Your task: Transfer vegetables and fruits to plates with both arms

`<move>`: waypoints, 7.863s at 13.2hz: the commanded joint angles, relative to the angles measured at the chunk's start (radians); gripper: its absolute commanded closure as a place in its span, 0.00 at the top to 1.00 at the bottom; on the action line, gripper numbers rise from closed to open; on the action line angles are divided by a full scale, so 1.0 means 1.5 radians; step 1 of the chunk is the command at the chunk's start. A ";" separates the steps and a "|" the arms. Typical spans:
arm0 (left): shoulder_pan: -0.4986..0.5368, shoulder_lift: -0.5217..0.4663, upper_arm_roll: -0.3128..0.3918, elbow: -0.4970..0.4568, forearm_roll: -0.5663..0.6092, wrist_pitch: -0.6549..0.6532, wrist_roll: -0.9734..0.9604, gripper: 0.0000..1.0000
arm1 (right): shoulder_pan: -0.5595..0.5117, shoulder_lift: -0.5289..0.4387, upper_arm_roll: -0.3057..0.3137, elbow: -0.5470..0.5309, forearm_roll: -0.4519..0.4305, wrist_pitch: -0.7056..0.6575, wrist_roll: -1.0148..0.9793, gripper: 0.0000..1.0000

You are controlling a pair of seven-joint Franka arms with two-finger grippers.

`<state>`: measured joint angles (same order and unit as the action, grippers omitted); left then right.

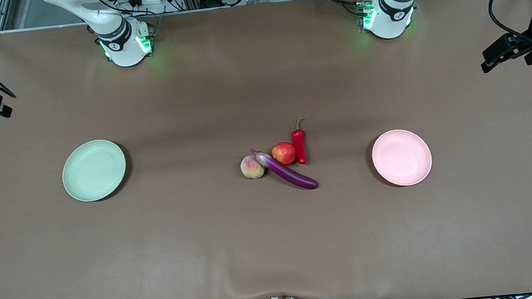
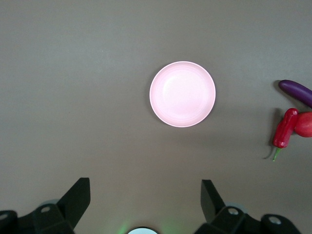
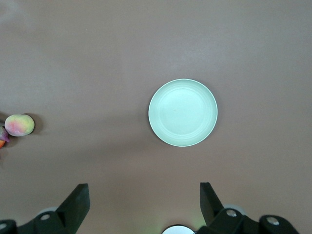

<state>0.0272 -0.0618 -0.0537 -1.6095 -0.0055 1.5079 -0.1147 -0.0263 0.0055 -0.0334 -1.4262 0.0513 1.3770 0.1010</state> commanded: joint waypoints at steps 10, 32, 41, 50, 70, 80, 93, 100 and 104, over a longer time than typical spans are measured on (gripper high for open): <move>-0.001 -0.009 -0.016 -0.003 0.009 -0.021 -0.030 1.00 | -0.009 -0.001 0.009 0.002 0.000 -0.002 -0.002 1.00; -0.068 0.178 -0.111 0.046 0.024 0.098 -0.297 1.00 | -0.011 -0.001 0.009 0.002 0.001 -0.013 -0.003 1.00; -0.241 0.375 -0.105 0.142 0.081 0.178 -0.602 1.00 | -0.011 -0.002 0.008 -0.001 0.001 -0.017 -0.003 1.00; -0.347 0.528 -0.103 0.207 0.092 0.340 -0.950 1.00 | -0.011 -0.002 0.008 -0.001 0.002 -0.018 -0.003 1.00; -0.361 0.661 -0.104 0.209 0.087 0.512 -1.026 0.85 | -0.012 -0.002 0.008 -0.001 0.003 -0.021 -0.003 1.00; -0.334 0.576 -0.105 0.195 0.096 0.488 -1.010 0.00 | -0.012 -0.001 0.009 -0.001 0.003 -0.020 -0.004 1.00; -0.025 0.349 -0.126 -0.042 0.065 0.340 -0.619 0.00 | 0.014 0.046 0.011 0.007 0.007 0.024 -0.003 1.00; 0.086 0.247 -0.126 -0.254 0.069 0.376 -0.374 0.00 | 0.099 0.169 0.010 0.007 0.097 0.121 0.102 1.00; 0.087 0.208 -0.127 -0.350 0.107 0.440 -0.333 0.00 | 0.213 0.261 0.010 0.006 0.114 0.255 0.319 1.00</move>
<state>0.1564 0.3217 -0.2327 -2.0376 0.1110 2.1117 -0.6302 0.2244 0.3306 -0.0095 -1.4374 0.1941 1.6943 0.4344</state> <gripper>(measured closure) 0.617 0.000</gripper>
